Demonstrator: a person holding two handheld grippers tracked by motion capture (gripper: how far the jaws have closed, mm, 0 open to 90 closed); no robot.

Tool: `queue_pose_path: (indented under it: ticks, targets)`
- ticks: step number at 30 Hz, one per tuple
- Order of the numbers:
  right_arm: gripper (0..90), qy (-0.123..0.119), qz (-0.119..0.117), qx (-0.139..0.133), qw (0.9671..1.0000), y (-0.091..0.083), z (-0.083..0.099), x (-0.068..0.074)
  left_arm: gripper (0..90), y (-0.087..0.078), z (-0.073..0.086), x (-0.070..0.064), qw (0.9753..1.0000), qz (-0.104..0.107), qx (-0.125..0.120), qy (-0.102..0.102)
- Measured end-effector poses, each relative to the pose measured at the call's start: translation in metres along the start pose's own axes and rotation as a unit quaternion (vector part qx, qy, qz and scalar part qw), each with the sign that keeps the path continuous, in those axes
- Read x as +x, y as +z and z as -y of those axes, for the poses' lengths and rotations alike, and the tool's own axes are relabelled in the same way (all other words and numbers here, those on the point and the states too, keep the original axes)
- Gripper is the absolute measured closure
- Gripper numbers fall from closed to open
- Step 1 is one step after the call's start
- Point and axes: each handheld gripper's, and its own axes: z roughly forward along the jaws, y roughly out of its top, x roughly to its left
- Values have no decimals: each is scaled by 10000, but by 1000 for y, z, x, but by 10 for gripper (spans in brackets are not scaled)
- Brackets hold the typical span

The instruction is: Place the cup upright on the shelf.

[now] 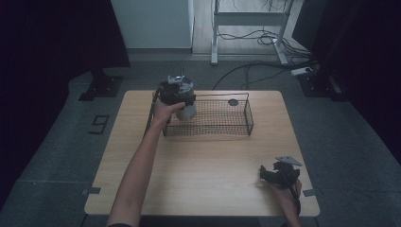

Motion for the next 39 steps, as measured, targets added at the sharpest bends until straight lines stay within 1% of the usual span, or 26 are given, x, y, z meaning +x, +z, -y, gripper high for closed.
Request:
queue_pose_path:
  ticks: [3, 4, 7, 19, 25, 35, 39]
  targets:
    - [64, -1, 3, 0, 10000, 0, 0, 0, 44, 3, 2, 1, 10000, -37, 34, 26]
    - [65, 1, 2, -2, 10000, 0, 0, 0, 44, 7, 6, 2, 9999, -48, 91, -5]
    - [66, -1, 3, -3, 10000, 0, 0, 0, 44, 11, 11, 3, 9998, -87, 155, -9]
    - [66, -2, 5, -3, 10000, 0, 0, 0, 43, 24, 31, 5, 9994, -149, 294, -132]
    - [66, -2, 5, -3, 10000, 0, 0, 0, 43, 30, 39, 3, 9990, -191, 391, -96]
    - [67, -3, 5, -5, 10000, 0, 0, 0, 43, 33, 45, 1, 9988, -256, 413, -63]
    - [67, -2, 5, -4, 10000, 0, 0, 0, 43, 34, 48, 0, 9986, -285, 447, 4]
